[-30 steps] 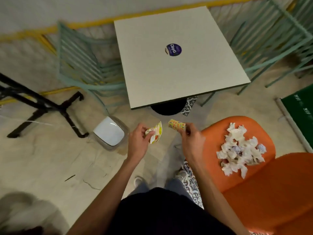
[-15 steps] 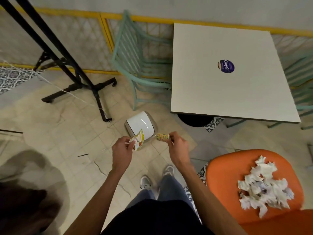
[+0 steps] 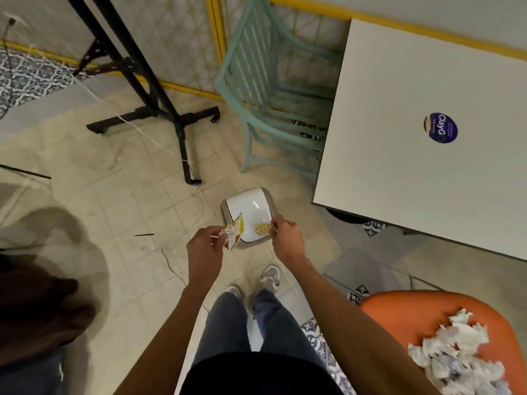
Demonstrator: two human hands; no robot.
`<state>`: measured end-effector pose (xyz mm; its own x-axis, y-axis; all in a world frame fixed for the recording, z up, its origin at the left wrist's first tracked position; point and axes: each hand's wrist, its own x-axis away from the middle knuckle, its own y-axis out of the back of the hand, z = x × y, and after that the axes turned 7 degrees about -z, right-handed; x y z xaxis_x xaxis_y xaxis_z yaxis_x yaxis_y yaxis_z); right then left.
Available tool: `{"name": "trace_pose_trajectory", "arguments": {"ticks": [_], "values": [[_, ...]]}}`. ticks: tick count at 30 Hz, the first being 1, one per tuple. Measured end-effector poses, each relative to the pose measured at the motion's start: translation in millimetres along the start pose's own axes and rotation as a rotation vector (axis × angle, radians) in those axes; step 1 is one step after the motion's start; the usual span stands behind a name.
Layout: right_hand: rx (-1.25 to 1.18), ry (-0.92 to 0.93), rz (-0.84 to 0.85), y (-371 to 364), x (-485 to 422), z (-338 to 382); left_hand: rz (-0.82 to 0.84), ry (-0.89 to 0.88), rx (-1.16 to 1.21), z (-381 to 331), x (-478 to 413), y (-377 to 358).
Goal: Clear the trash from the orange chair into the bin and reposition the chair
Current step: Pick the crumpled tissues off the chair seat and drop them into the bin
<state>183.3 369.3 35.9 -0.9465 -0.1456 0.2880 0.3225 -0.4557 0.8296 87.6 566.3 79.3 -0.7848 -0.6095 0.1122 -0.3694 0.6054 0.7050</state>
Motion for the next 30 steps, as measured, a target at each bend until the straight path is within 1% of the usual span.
{"name": "trace_pose_trajectory", "arguments": {"ticks": [5, 7, 11, 16, 18, 20, 24, 30], "values": [[0.06, -0.03, 0.091, -21.2, -24.4, 1.1, 0.024, 0.039, 0.018, 5.9, -9.7, -12.2], [0.064, -0.043, 0.113, -30.5, -34.9, 2.7, 0.048, 0.042, -0.018, 10.1, -15.1, -18.2], [0.031, -0.048, 0.134, -38.7, -49.5, 10.4, 0.113, 0.02, -0.084, 13.9, -24.3, -30.7], [-0.057, -0.022, 0.208, -42.9, -65.2, 13.4, 0.218, -0.028, -0.196, 12.9, -35.9, -54.4], [-0.058, -0.004, 0.229, -42.7, -69.0, 11.5, 0.243, -0.042, -0.235, 11.5, -39.6, -65.5], [-0.049, 0.007, 0.231, -41.8, -74.1, 6.6, 0.285, -0.098, -0.272, 13.3, -44.6, -83.4], [-0.02, 0.057, 0.254, -43.0, -81.0, -0.1, 0.409, -0.196, -0.44, 18.5, -53.9, -121.4], [-0.031, 0.032, 0.272, -51.1, -86.3, -5.8, 0.506, -0.283, -0.612, 24.2, -59.0, -164.2]]}}
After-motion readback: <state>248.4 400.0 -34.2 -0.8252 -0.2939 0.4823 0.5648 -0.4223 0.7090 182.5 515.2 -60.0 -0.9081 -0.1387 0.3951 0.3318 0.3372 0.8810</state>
